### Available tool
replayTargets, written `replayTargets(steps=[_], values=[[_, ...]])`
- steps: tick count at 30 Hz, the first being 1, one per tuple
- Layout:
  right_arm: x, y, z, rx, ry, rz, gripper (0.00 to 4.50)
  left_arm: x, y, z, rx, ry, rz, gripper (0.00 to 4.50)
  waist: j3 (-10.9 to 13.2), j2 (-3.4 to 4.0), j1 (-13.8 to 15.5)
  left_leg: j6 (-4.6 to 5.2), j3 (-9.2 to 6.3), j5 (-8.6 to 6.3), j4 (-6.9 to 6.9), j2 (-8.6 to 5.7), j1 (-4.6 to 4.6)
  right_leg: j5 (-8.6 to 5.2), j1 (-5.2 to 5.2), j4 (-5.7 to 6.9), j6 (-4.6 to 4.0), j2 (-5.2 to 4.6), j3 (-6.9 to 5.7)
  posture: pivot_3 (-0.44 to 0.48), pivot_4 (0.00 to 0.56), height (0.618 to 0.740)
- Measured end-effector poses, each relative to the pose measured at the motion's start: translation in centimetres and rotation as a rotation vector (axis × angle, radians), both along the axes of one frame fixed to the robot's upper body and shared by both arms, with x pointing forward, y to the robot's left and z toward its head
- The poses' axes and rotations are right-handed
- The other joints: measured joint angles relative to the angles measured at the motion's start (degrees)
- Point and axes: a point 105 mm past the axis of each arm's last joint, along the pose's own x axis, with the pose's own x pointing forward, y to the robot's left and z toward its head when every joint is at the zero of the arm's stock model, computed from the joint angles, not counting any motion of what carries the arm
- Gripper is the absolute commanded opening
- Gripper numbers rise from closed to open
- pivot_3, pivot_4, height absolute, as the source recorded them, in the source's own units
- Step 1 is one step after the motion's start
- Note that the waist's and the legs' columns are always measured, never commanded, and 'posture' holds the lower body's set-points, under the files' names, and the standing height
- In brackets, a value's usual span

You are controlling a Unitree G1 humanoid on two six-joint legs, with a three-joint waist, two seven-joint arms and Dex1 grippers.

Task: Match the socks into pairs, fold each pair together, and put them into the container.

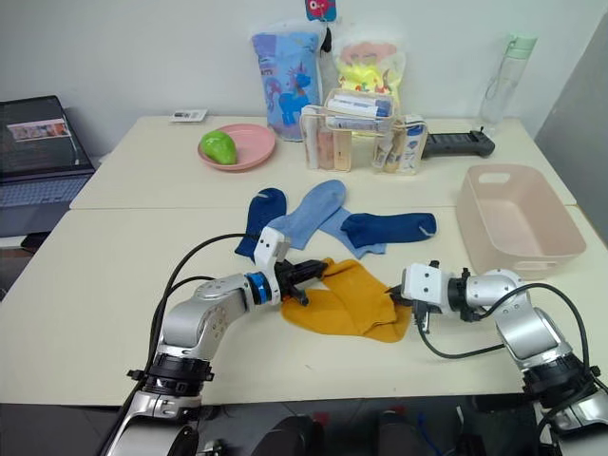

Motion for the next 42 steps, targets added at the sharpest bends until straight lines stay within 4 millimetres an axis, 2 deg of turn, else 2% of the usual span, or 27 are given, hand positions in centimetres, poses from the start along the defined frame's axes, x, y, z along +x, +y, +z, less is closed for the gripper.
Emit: replayTargets(steps=[3, 6, 10, 12, 14, 15, 20, 25, 29, 31, 35, 36, 40, 42], values=[[0.1, -0.4, 0.2, 0.01, -0.006, -0.017, 2.0, 0.3, 0.3, 0.5, 0.002, -0.033, 0.033, 0.65, 0.0, 0.0, 0.1, 0.0, -0.01, 0.0, -0.01, 0.0, 0.0, 0.0, 0.0, 0.0, 0.0, 0.0, -0.01, 0.0, 0.15, 0.74], [-0.3, -1.7, 0.2, 0.007, 0.007, -0.061, 3.02, 0.9, 1.5, 1.0, -0.01, -0.059, 0.084, 1.59, 0.0, 0.0, 0.2, 0.0, 0.0, 0.0, -0.01, 0.0, 0.0, 0.0, 0.01, -0.01, 0.0, 0.0, -0.01, 0.0, 0.15, 0.74], [-2.4, -3.4, 0.4, 0.117, 0.129, -0.191, 3.05, 1.8, 3.3, 2.0, -0.014, -0.081, 0.105, 2.97, 0.0, 0.0, 0.5, 0.0, -0.03, 0.0, -0.03, 0.01, -0.03, 0.0, 0.01, -0.03, 0.0, 0.0, -0.04, 0.0, 0.15, 0.74], [-3.3, -3.5, 1.1, 0.2, 0.19, -0.26, 3.05, 2.3, 3.9, 2.7, -0.001, -0.103, 0.094, 3.58, 0.0, 0.0, 0.7, 0.0, -0.04, 0.0, -0.01, 0.01, -0.01, 0.0, 0.04, -0.03, 0.0, -0.01, -0.03, 0.0, 0.15, 0.74], [-4.1, -3.1, 1.7, 0.27, 0.245, -0.314, 3.05, 2.8, 3.7, 3.3, 0.004, -0.123, 0.054, 4.27, 0.0, 0.0, 0.8, 0.01, -0.04, -0.01, -0.01, 0.01, 0.0, 0.0, 0.05, -0.03, 0.0, -0.01, -0.04, 0.0, 0.15, 0.74], [-4.3, -2.7, 1.8, 0.306, 0.27, -0.342, 3.05, 2.9, 3.5, 3.4, 0.011, -0.123, 0.027, 4.46, 0.0, 0.0, 0.8, 0.01, -0.05, -0.01, -0.02, 0.01, 0.0, 0.0, 0.05, -0.03, 0.0, 0.0, -0.04, 0.0, 0.15, 0.74], [-4.6, -1.0, 0.9, 0.411, 0.382, -0.479, 3.05, 3.8, 1.6, 2.2, 0.121, -0.105, -0.102, 4.46, 0.0, 0.0, 0.9, 0.01, -0.04, -0.01, -0.02, -0.02, -0.02, 0.0, 0.03, -0.03, 0.0, -0.02, -0.03, 0.0, 0.15, 0.74], [-5.0, -0.1, -0.4, 0.396, 0.433, -0.547, 3.05, 4.6, 0.9, 0.0, 0.237, -0.064, -0.142, 4.46, 0.0, 0.0, 0.8, 0.02, -0.04, -0.01, -0.05, -0.02, -0.05, 0.0, -0.02, -0.03, 0.0, -0.01, -0.02, 0.0, 0.15, 0.74], [-5.1, 0.2, -0.9, 0.395, 0.443, -0.575, 2.34, 4.8, 0.7, -0.5, 0.251, -0.063, -0.151, 3.78, 0.0, -0.01, 0.7, 0.03, -0.04, -0.01, -0.05, -0.02, -0.04, 0.0, -0.02, -0.02, 0.0, -0.01, -0.03, 0.0, 0.15, 0.74], [-5.1, 0.6, -0.9, 0.414, 0.457, -0.579, 1.6, 4.5, 0.2, -0.7, 0.238, -0.054, -0.176, 3.12, 0.0, -0.01, 0.7, 0.03, -0.04, -0.01, -0.05, -0.02, -0.05, 0.0, -0.03, -0.01, 0.0, -0.01, -0.02, 0.0, 0.15, 0.74], [-4.9, 0.2, -1.0, 0.398, 0.447, -0.605, 0.17, 4.3, 0.0, -0.8, 0.231, -0.047, -0.195, 1.81, 0.0, -0.01, 0.5, 0.03, -0.05, -0.01, -0.05, -0.02, -0.04, 0.0, -0.03, -0.01, 0.0, 0.0, -0.03, 0.0, 0.15, 0.74], [-4.9, 0.1, -1.0, 0.397, 0.446, -0.606, 0.0, 4.3, 0.0, -0.8, 0.231, -0.045, -0.198, 1.49, 0.0, -0.01, 0.4, 0.03, -0.05, -0.01, -0.05, -0.02, -0.04, 0.0, -0.03, -0.01, 0.0, 0.0, -0.03, 0.0, 0.15, 0.74], [-5.0, 0.0, -0.9, 0.39, 0.447, -0.604, 0.0, 4.2, 0.0, -0.8, 0.227, -0.043, -0.199, 0.22, 0.0, -0.01, 0.3, 0.03, -0.04, -0.01, -0.05, -0.02, -0.04, 0.0, -0.03, -0.01, 0.01, 0.0, -0.03, 0.0, 0.15, 0.74], [-5.0, 0.1, -0.8, 0.395, 0.447, -0.597, 0.0, 4.0, 0.0, -0.7, 0.216, -0.039, -0.196, 0.05, 0.0, -0.01, 0.2, 0.03, -0.05, -0.01, -0.05, -0.02, -0.04, 0.0, -0.03, -0.01, 0.01, 0.0, -0.03, 0.0, 0.15, 0.74]])
